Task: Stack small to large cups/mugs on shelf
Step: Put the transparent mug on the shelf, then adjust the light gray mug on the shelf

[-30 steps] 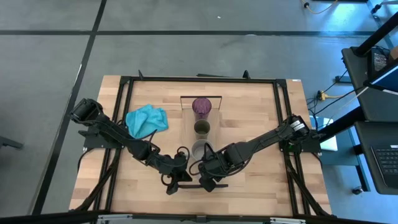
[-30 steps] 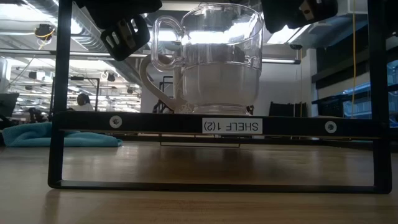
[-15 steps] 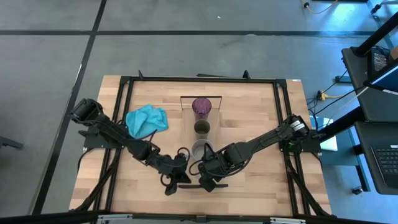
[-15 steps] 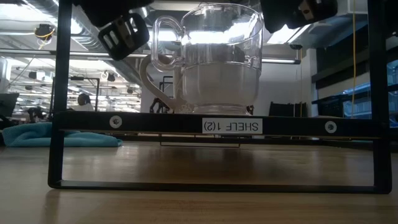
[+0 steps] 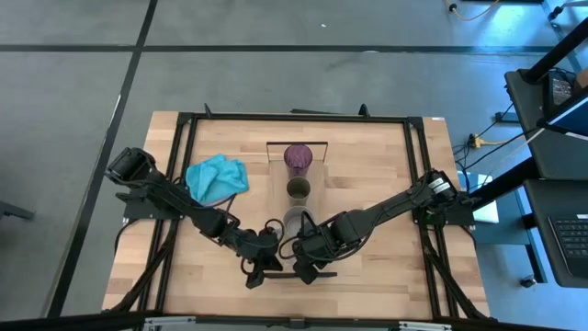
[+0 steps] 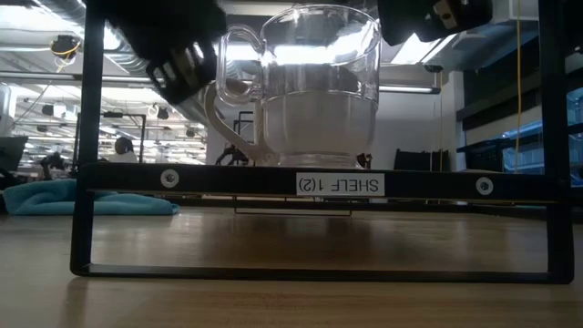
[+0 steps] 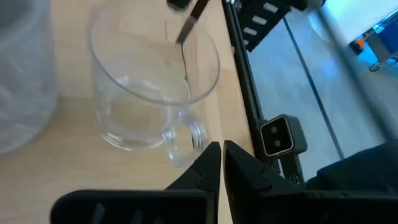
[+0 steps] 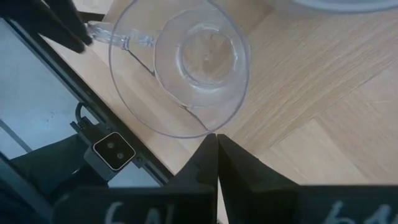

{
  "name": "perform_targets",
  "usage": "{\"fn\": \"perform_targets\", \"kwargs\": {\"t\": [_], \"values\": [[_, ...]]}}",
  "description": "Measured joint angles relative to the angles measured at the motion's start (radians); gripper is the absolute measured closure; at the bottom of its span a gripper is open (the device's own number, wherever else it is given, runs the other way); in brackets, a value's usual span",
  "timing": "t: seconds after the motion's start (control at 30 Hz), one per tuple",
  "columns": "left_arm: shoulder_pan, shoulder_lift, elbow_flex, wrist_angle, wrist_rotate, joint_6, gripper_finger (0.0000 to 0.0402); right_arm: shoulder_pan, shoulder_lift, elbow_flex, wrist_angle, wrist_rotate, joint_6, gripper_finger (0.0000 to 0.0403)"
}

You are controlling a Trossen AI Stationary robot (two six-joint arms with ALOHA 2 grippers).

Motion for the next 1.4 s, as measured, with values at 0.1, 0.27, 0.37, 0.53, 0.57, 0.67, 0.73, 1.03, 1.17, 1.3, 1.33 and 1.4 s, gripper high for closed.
{"fn": "perform_targets", "kwargs": {"t": [0.1,0.27,0.37,0.53,0.57,0.67,0.73,1.03,1.17,1.3,1.33,1.4], "values": [[-0.002,0.042,0.0,0.021,0.035,-0.023,0.0388,0.0,0.0,0.0,0.0,0.006,0.0,0.0396],[-0.01,0.057,0.0,0.084,0.024,-0.025,0.0388,0.0,0.0,0.0,0.0,0.009,0.001,0.0396],[-0.005,0.058,0.0,0.086,0.018,-0.025,0.0388,0.0,0.0,0.0,0.0,0.008,0.002,0.0396],[-0.002,0.058,0.0,0.08,-0.009,-0.025,0.0388,0.0,0.0,0.0,0.0,0.004,0.002,0.0396],[-0.002,0.058,0.0,0.076,-0.017,-0.025,0.0388,0.0,0.0,0.0,0.0,0.001,0.002,0.0396],[-0.002,0.058,0.0,0.074,-0.022,-0.025,0.0388,0.0,0.0,0.0,0.0,-0.001,0.002,0.0396],[-0.002,0.058,0.0,0.072,-0.022,-0.026,0.0388,0.0,0.0,0.0,0.0,-0.002,0.001,0.0396],[-0.005,0.057,0.0,0.01,-0.026,-0.031,0.0388,0.002,0.0,0.0,-0.029,-0.01,-0.002,0.0395],[-0.02,0.03,-0.001,-0.047,-0.102,-0.028,0.0392,0.008,0.0,0.0,-0.117,0.01,0.005,0.0395],[-0.025,-0.034,-0.001,-0.14,-0.179,-0.025,0.04,0.011,0.0,0.0,-0.177,0.058,0.006,0.0395],[-0.025,-0.048,-0.001,-0.167,-0.197,-0.025,0.0399,0.011,0.0,0.0,-0.179,0.076,0.006,0.0395],[-0.024,-0.075,-0.001,-0.234,-0.229,-0.025,0.0397,0.003,0.0,0.0,-0.18,0.099,0.004,0.0395]]}}
